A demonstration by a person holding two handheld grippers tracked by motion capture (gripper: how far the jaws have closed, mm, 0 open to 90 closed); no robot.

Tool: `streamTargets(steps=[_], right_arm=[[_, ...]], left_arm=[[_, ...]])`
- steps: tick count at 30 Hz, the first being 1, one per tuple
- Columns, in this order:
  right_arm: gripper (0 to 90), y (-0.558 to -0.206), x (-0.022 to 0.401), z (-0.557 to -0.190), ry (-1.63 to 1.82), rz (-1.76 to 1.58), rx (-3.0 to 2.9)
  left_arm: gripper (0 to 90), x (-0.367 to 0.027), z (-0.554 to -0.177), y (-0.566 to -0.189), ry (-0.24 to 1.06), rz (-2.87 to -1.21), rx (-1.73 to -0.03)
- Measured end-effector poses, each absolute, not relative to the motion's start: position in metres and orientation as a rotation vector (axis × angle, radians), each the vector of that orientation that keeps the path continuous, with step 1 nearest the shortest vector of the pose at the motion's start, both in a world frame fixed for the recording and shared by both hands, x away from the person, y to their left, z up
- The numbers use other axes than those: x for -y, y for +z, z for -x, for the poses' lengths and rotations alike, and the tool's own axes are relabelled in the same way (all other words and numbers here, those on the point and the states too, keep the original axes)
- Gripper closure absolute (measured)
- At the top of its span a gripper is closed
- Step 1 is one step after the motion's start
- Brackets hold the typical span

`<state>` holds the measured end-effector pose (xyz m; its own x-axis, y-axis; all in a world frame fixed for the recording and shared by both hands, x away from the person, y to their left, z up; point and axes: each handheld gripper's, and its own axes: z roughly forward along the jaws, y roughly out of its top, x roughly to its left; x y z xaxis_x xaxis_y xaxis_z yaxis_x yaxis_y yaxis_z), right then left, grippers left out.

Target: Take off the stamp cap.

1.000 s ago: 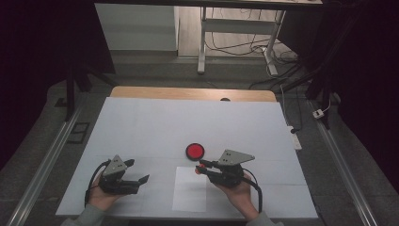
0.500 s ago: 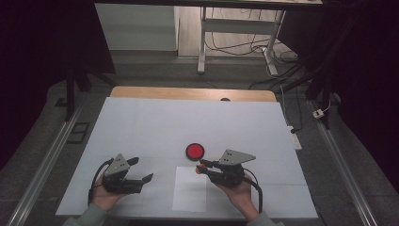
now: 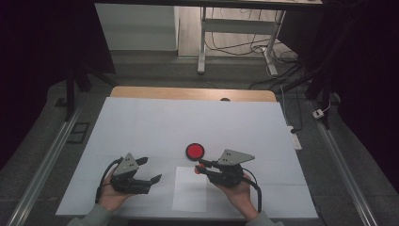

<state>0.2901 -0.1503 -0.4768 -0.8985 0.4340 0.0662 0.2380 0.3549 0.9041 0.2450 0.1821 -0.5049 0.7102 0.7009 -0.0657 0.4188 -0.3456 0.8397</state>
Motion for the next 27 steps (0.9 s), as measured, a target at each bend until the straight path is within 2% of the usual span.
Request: streamTargets(steps=[27], right_arm=[[72.0,-0.474,0.15,-0.288,1.582,-0.591,-2.407]], left_arm=[[18.3,-0.15,-0.252,-0.503,0.314,-2.017,-0.793]])
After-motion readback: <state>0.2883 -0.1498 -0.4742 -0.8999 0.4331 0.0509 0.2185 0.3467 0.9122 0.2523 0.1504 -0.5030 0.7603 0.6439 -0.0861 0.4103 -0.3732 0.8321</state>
